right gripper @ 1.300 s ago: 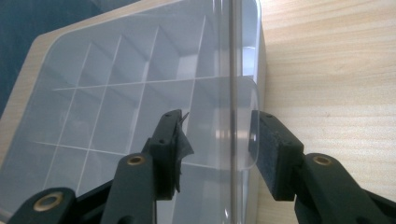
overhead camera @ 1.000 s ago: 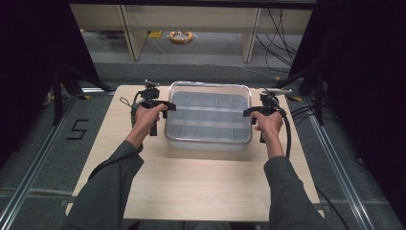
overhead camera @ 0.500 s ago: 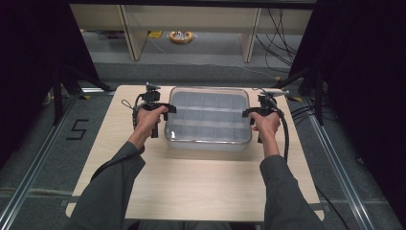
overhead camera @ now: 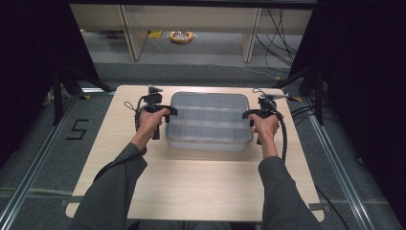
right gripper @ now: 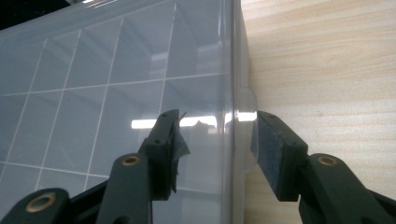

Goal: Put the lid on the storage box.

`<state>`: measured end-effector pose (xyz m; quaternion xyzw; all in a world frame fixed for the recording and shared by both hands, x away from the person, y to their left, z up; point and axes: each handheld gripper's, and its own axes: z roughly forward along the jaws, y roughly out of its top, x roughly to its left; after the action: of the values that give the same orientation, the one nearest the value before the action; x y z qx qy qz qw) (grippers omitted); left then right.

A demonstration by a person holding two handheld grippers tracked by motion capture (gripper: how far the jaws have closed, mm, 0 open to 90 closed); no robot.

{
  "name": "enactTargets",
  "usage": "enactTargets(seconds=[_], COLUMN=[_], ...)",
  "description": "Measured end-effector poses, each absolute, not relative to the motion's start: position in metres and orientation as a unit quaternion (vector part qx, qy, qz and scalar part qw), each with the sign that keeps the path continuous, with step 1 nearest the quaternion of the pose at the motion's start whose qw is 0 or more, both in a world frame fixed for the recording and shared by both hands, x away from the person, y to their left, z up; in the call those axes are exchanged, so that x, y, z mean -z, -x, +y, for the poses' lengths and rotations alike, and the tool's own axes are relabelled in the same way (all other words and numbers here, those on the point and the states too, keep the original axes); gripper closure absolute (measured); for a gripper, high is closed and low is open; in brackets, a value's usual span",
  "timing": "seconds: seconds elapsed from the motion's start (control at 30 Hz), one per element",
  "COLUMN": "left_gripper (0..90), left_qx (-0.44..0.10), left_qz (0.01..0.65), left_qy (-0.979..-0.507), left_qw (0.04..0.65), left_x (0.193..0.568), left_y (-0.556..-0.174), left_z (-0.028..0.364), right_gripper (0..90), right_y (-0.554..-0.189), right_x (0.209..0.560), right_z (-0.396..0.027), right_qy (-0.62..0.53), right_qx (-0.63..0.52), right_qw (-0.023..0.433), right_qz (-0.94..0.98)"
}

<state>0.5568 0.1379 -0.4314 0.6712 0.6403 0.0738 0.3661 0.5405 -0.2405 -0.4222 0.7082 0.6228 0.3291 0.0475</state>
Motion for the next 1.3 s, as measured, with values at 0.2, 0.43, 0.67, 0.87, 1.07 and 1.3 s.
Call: enactTargets(seconds=[0.2,0.43,0.67,0.87,1.07,1.3], left_gripper=[52.6,49.8,49.4,50.7,51.3,52.8], left_qx=[-0.077,-0.078,-0.064,-0.052,-0.035,-0.035], left_qz=[0.637,0.637,0.644,0.635,0.634,0.633], left_qy=[-0.673,-0.672,-0.668,-0.681,-0.682,-0.681], left_qw=[0.368,0.368,0.367,0.361,0.364,0.365], left_x=[0.431,0.426,0.429,0.429,0.432,0.431], left_y=[-0.556,-0.555,-0.555,-0.554,-0.554,-0.555], left_z=[0.139,0.144,0.152,0.154,0.154,0.149], right_gripper=[50.2,45.5,50.5,60.8,61.3,59.6], right_y=[-0.542,-0.545,-0.538,-0.533,-0.533,-0.533], right_x=[0.423,0.415,0.409,0.408,0.409,0.41], right_z=[-0.241,-0.24,-0.242,-0.241,-0.237,-0.236], right_qy=[-0.695,-0.667,-0.675,-0.671,-0.694,-0.694], right_qx=[-0.321,-0.3,-0.289,-0.278,-0.286,-0.309], right_qw=[0.065,0.111,0.091,0.089,0.076,0.07], right_qz=[0.64,0.673,0.673,0.681,0.656,0.647])
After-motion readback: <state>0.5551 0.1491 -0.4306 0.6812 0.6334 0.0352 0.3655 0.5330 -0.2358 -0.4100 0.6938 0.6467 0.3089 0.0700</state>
